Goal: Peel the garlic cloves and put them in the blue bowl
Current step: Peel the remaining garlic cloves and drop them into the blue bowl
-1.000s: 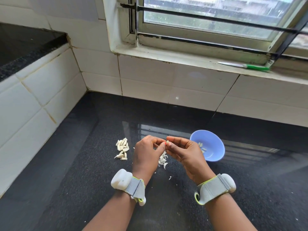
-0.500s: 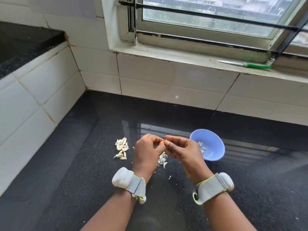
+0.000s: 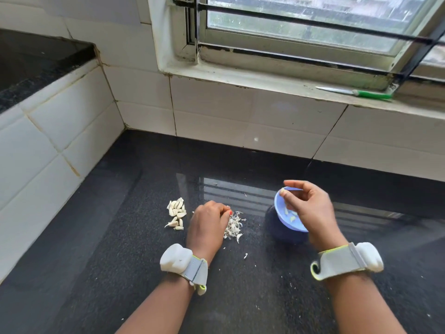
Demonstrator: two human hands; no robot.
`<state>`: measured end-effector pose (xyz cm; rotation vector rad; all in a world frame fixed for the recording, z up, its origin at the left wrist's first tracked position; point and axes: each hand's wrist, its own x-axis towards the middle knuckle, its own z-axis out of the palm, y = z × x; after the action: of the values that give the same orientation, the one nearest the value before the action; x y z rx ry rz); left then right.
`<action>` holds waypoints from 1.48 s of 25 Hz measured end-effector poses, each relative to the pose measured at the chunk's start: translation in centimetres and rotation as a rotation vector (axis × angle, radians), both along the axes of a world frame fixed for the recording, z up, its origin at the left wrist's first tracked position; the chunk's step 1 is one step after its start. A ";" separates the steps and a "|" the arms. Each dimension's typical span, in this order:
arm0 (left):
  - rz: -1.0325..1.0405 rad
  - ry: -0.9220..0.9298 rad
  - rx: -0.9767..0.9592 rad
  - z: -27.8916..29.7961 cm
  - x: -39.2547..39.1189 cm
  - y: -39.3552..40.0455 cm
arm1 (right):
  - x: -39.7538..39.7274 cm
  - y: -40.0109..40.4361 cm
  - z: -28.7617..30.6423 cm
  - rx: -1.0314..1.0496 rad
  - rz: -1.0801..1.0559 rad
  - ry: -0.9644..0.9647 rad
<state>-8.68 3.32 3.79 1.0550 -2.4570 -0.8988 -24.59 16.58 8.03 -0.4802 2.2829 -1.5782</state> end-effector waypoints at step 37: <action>0.424 0.344 0.091 -0.5 7.5 -5.4 | 10.7 -13.7 -5.6 0.468 0.977 1.028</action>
<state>-1.16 -2.05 3.32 1.2676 -1.8364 -0.9606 -13.92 2.88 2.42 -2.1723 2.1806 -0.2632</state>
